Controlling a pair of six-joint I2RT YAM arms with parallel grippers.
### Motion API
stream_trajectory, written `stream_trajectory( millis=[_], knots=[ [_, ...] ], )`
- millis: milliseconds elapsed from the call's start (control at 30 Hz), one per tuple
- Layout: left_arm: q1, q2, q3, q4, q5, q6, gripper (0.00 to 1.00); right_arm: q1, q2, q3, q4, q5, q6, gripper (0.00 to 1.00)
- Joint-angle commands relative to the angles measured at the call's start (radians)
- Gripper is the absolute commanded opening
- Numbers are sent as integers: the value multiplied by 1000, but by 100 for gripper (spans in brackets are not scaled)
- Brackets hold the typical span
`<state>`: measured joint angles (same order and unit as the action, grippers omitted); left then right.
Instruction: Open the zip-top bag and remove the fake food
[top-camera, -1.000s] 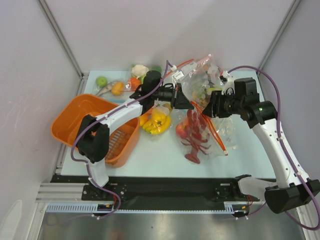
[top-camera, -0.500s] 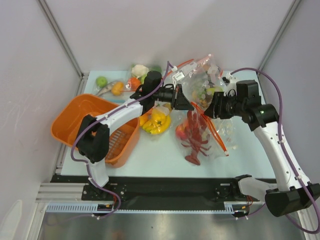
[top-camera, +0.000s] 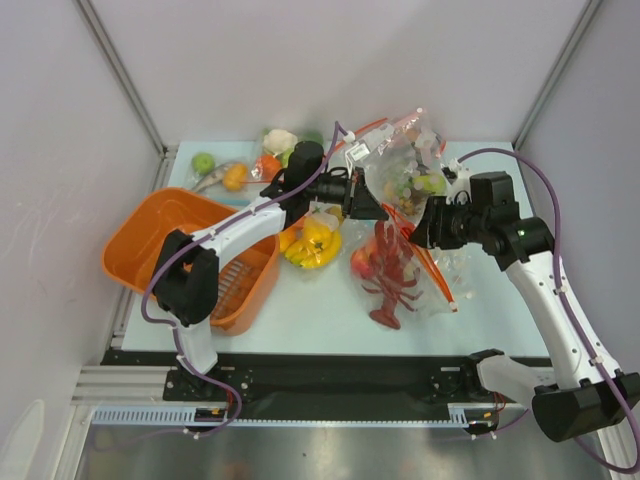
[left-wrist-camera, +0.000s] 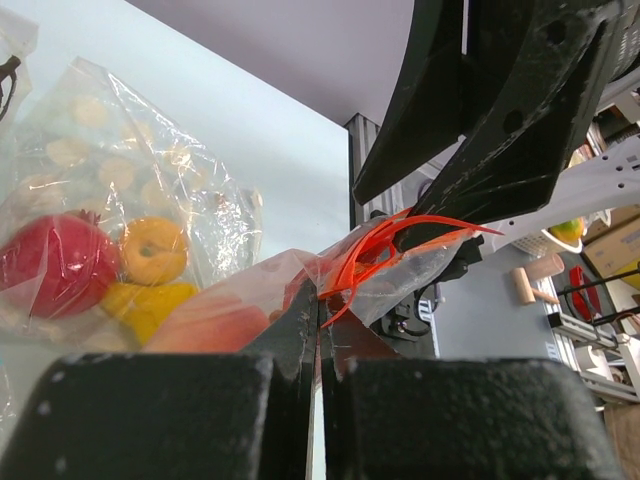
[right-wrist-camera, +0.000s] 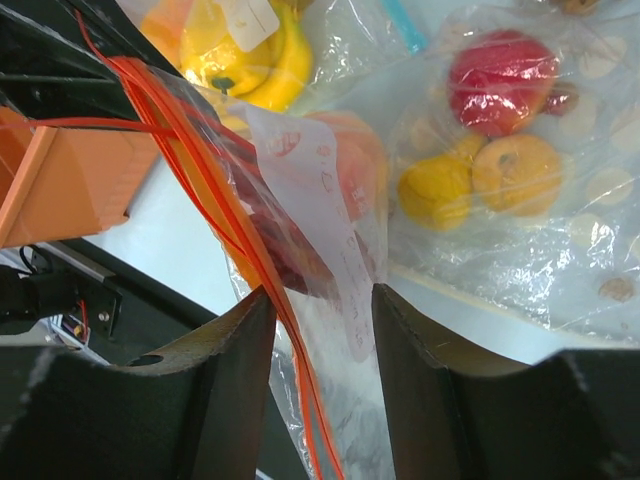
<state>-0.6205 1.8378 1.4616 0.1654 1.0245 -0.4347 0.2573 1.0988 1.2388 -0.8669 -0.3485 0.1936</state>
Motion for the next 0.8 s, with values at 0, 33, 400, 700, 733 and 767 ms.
stream_trajectory(
  millis=[0,33,400,700,733,767],
  knots=[
    [-12,-63,57,36,23,28,0,-1,-27,-9,-4,3,-3,48],
    [-12,-63,57,33,23,30,0,-1,-25,-9,-6,5,-5,47],
    [-21,-78,91,-23,-39,50,33,-1,-27,17,-14,5,12,0],
    [-54,-189,121,-185,-386,-8,56,-3,-14,139,-47,114,58,0],
    [-62,-193,124,-222,-401,-21,56,-3,-16,143,-46,124,61,0],
    [-67,-198,129,-245,-432,-38,56,-3,-20,149,-43,128,66,0]
  ],
)
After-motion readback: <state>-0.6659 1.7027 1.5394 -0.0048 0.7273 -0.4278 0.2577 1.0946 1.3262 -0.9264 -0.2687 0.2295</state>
